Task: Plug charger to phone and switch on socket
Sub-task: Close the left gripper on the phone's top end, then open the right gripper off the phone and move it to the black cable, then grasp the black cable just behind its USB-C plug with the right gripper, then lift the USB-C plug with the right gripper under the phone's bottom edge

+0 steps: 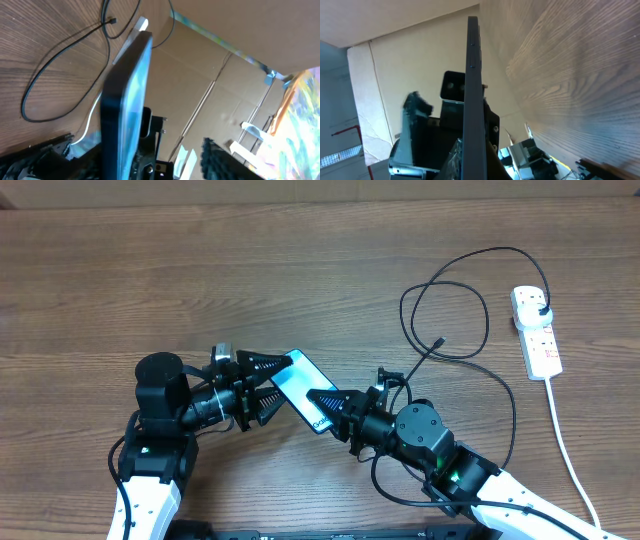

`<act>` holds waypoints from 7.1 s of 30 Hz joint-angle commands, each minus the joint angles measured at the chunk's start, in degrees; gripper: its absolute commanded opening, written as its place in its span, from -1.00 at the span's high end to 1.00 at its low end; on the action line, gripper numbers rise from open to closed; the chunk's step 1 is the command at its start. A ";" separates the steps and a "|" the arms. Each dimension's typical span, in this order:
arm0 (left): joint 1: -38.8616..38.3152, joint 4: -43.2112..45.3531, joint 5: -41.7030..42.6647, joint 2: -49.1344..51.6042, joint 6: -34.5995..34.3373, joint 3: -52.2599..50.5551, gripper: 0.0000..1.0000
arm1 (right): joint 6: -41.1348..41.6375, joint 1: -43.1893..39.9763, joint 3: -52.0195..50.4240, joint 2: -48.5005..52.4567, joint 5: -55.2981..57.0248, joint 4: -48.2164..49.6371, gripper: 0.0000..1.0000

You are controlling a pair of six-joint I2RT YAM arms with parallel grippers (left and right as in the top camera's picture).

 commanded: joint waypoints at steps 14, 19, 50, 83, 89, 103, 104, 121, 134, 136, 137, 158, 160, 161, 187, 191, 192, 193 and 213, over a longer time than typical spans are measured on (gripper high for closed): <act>-0.37 0.44 -0.37 0.09 -0.22 -0.26 0.06 | -0.52 3.37 0.70 -0.68 -0.59 2.05 0.92; -0.39 0.44 -0.39 0.09 0.07 -0.26 0.18 | -0.55 3.39 0.70 -0.68 -0.87 2.40 0.93; -4.42 0.63 -4.39 0.09 0.46 -0.26 0.91 | -1.62 3.39 0.70 -0.68 -0.74 2.40 0.93; -4.87 1.92 -8.55 18.12 16.68 -0.17 0.91 | -52.35 -29.94 15.93 4.31 16.35 -46.34 -0.74; -4.87 6.29 -3.87 21.99 15.74 -0.17 0.91 | -57.13 -35.80 23.65 18.29 16.17 -52.50 -0.65; -4.87 6.27 -3.52 22.49 15.89 -0.17 0.92 | -58.42 -31.58 31.15 40.57 14.45 -54.07 0.03; -4.87 6.27 -3.50 22.49 15.89 -0.17 0.91 | -58.40 -31.54 31.15 41.09 14.43 -53.86 0.14; -0.02 12.26 5.53 24.41 22.47 -0.07 0.92 | -65.07 -19.50 31.23 32.11 8.79 -59.12 0.92; 10.21 13.07 16.41 24.76 32.61 -0.07 0.89 | -61.40 -13.14 28.59 32.17 15.87 -58.38 -0.67; 10.78 13.07 16.39 24.76 32.61 -0.07 0.89 | -61.40 -13.33 28.59 32.17 17.64 -58.07 -0.97; 10.78 13.09 16.31 24.76 32.63 -0.07 0.89 | -61.40 -13.35 28.59 32.17 18.43 -58.03 -1.00; 10.51 13.07 15.76 24.76 37.38 -0.07 0.91 | -61.79 -14.82 29.79 32.17 21.84 -69.18 -1.00; 10.51 13.07 15.52 24.76 37.38 -0.07 0.90 | -62.95 -14.91 30.32 32.17 20.33 -66.95 -1.00; 10.51 13.07 15.50 24.76 37.40 -0.07 0.89 | -63.06 -14.91 30.49 32.17 19.85 -65.44 -0.99; 10.51 12.66 15.96 24.76 36.22 -0.07 0.91 | -62.45 -16.20 34.77 44.68 17.88 -57.51 0.17; 10.51 12.66 16.13 24.76 36.22 -0.07 0.91 | -62.45 -16.90 34.77 45.09 17.88 -57.24 0.72; 10.51 12.66 16.72 24.76 36.24 -0.07 0.92 | -62.49 -17.11 34.77 45.09 17.88 -56.98 0.83; 10.51 12.66 17.51 24.76 36.28 -0.07 0.91 | -62.90 -17.33 34.80 45.09 17.88 -56.65 0.92; 10.51 34.23 26.73 24.74 28.17 -0.07 0.92 | -85.68 -18.53 45.66 15.80 -4.90 -81.66 0.92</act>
